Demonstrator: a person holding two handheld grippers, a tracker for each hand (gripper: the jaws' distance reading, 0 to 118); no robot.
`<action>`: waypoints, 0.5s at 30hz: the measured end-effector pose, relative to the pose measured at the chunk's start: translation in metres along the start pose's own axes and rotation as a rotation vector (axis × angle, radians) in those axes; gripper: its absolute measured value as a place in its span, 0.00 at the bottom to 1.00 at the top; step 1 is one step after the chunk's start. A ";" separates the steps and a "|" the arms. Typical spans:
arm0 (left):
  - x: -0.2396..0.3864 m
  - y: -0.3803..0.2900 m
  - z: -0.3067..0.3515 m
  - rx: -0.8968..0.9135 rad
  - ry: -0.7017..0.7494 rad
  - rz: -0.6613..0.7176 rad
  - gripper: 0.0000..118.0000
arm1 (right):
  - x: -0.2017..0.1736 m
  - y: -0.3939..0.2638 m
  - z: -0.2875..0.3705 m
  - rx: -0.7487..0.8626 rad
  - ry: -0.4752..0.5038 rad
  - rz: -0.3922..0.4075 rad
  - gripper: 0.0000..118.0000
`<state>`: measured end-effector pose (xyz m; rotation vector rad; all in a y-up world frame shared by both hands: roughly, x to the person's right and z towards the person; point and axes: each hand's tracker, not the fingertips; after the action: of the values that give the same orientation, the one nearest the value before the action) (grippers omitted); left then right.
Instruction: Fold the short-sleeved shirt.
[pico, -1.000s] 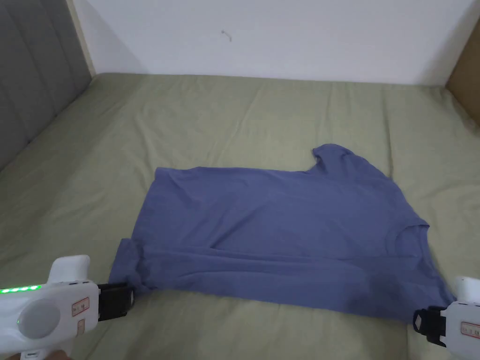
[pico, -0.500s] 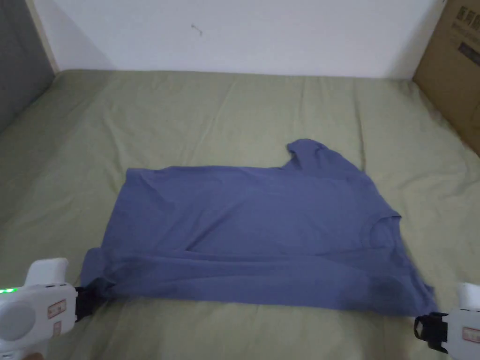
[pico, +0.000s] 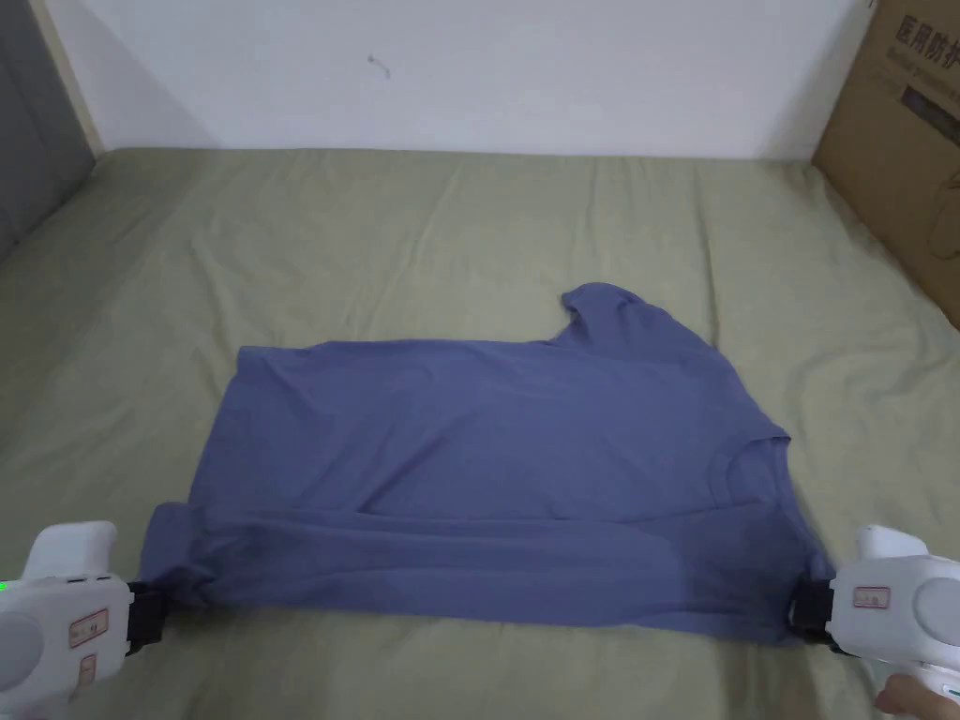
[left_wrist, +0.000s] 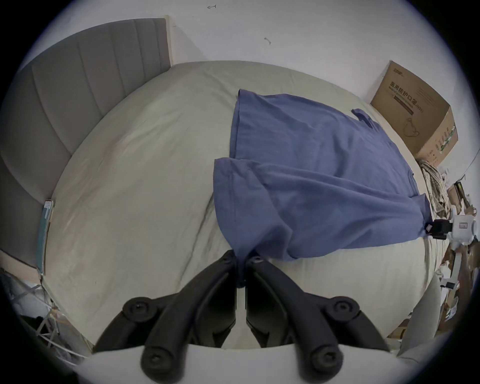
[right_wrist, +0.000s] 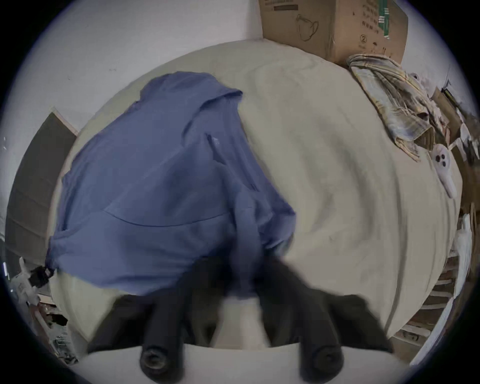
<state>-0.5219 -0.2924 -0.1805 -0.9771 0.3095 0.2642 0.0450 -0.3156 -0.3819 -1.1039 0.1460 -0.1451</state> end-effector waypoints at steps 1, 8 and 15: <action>0.001 0.001 0.002 -0.001 0.000 -0.004 0.04 | -0.002 0.001 0.005 0.008 0.026 -0.018 0.06; -0.005 0.006 0.022 0.008 0.013 -0.067 0.04 | 0.001 0.006 0.042 0.033 0.008 0.042 0.06; -0.006 -0.015 0.047 -0.021 0.025 -0.139 0.04 | 0.011 -0.017 0.076 0.037 0.008 0.065 0.06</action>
<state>-0.5159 -0.2609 -0.1423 -1.0183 0.2608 0.1293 0.0692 -0.2581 -0.3337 -1.0603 0.1850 -0.0936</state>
